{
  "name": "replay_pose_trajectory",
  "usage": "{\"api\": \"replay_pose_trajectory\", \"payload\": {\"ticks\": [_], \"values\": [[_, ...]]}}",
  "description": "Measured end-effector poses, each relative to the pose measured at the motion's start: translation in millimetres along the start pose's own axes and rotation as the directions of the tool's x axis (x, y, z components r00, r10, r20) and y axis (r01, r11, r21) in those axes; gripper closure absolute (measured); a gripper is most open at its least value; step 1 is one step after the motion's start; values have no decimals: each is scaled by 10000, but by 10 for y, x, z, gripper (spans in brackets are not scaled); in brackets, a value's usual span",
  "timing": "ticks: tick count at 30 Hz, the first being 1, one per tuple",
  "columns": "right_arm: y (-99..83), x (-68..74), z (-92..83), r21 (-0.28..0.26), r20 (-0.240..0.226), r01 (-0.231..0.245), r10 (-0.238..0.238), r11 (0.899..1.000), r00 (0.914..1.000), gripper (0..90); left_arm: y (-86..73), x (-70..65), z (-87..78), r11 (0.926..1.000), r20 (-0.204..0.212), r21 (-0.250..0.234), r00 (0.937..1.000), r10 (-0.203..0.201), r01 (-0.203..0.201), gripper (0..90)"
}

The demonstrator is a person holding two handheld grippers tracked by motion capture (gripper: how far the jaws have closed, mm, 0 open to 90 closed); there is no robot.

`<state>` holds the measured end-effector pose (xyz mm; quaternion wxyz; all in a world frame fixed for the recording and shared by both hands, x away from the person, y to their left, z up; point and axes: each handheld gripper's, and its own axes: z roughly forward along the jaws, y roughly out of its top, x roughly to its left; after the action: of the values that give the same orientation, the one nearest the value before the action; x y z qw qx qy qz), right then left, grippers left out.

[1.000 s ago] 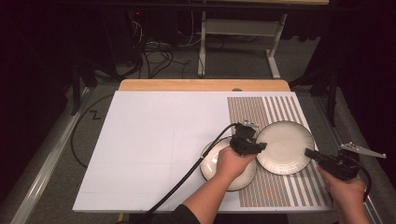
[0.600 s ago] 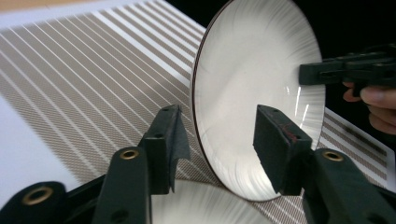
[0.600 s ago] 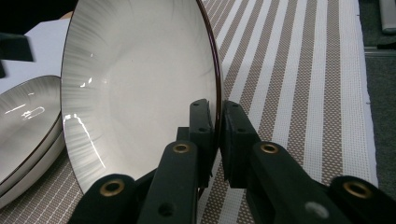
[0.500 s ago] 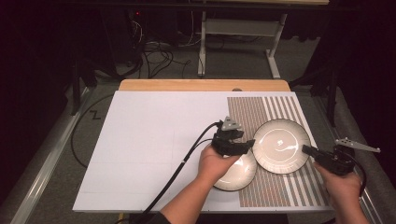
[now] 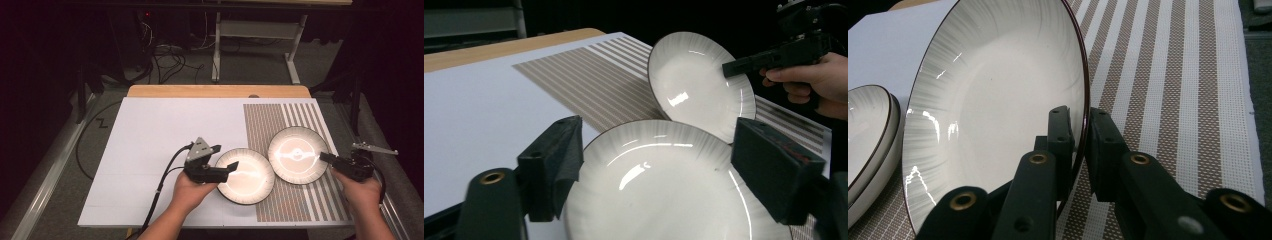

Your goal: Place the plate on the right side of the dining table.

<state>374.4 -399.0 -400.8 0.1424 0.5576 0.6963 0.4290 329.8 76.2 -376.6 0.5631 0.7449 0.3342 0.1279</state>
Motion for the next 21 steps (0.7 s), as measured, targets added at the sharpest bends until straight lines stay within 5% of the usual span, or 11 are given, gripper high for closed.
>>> {"api": "replay_pose_trajectory", "payload": {"ticks": [10, 14, 21], "values": [[54, -15, 76, 308, 145, -232, 228, 9993, 9996, 831, -339, 322, -552, 9989, -881, -351, 9955, -340, 310, 158], [65, -36, 110, 506, 211, -385, 374, 9980, 9991, 822, -396, 397, -639, 9983, -1162, -506, 9927, -338, 281, 158], [63, -75, 165, 739, 301, -638, 617, 9952, 9976, 809, -433, 405, -632, 9979, -1047, -592, 9939, -339, 278, 135]]}}
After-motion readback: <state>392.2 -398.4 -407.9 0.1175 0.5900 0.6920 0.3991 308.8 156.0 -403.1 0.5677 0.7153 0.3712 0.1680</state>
